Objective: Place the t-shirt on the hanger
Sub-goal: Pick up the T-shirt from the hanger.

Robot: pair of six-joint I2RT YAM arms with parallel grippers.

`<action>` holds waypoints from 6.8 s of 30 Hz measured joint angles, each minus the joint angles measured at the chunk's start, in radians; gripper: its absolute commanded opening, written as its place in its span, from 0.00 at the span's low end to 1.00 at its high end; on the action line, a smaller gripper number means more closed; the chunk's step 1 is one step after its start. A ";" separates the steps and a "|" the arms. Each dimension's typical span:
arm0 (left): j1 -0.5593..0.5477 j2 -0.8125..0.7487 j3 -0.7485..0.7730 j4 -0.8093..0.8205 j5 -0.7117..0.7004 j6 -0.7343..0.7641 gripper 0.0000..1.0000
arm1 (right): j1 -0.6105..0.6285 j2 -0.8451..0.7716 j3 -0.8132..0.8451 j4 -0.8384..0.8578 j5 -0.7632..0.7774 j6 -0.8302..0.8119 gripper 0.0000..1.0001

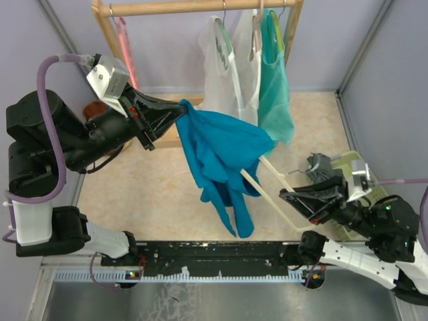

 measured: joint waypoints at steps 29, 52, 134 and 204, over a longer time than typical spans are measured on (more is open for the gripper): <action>0.000 0.016 0.021 -0.016 -0.001 0.000 0.00 | 0.000 0.122 0.115 -0.166 0.029 -0.058 0.00; 0.000 0.018 0.033 0.002 0.033 0.000 0.00 | 0.000 0.167 0.085 -0.080 0.042 -0.040 0.00; 0.000 0.052 0.041 -0.034 0.055 -0.031 0.00 | 0.000 0.124 0.058 -0.120 0.111 -0.148 0.00; 0.002 0.001 0.027 -0.007 0.026 -0.061 0.00 | 0.000 0.105 -0.055 0.232 0.070 -0.140 0.00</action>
